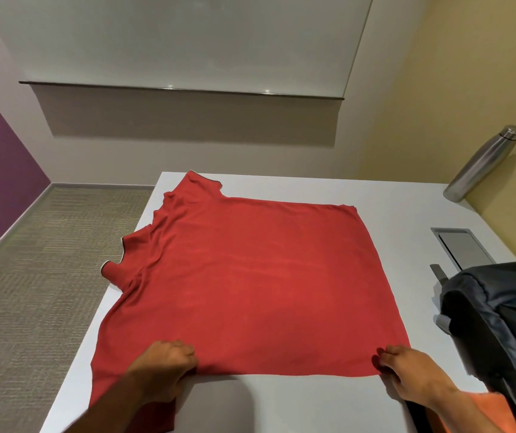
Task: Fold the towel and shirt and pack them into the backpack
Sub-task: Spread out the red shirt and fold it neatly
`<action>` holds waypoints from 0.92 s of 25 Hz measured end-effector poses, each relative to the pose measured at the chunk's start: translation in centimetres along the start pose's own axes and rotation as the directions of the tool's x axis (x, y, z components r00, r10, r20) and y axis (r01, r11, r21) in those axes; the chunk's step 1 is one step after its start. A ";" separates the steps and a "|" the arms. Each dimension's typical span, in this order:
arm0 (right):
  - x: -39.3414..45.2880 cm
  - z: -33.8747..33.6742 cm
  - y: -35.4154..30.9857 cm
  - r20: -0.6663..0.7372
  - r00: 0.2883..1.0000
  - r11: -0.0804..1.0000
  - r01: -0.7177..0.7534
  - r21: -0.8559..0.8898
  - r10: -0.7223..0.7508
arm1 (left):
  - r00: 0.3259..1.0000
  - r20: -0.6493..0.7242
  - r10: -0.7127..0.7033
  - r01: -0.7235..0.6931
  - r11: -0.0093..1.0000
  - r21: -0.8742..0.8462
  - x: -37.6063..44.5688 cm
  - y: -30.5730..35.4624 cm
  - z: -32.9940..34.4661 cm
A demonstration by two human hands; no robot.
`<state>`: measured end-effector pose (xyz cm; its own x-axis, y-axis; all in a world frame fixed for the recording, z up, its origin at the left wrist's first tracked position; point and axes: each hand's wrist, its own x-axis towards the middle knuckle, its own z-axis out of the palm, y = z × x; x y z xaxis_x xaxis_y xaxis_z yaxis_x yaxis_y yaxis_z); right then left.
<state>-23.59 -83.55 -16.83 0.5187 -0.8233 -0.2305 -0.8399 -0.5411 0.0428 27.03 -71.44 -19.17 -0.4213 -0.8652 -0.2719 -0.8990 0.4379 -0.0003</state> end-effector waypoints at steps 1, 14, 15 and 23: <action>0.1 0.0 0.2 0.039 0.999 1.000 -0.007 0.017 0.006 | 1.000 0.024 -0.016 0.016 1.000 0.012 0.1 -0.1 -0.2; 8.0 -7.1 4.4 0.093 0.991 0.984 -0.109 0.144 0.096 | 0.893 0.251 -0.373 0.386 0.922 -0.004 5.2 -7.9 -9.1; 9.1 -7.6 4.8 0.087 0.990 0.985 -0.121 0.125 0.111 | 0.886 0.234 -0.400 0.405 0.914 0.029 6.1 -8.5 -9.9; 16.9 -8.8 7.4 0.064 0.991 0.979 -0.130 0.157 0.121 | 0.828 0.181 -0.531 0.497 0.844 0.202 13.6 -12.8 -12.9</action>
<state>-19.66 -103.01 -11.82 0.4022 -0.8698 -0.2857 -0.9146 -0.3961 -0.0813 31.23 -91.98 -10.48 0.1496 -0.9047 -0.3990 -0.9439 -0.0106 -0.3300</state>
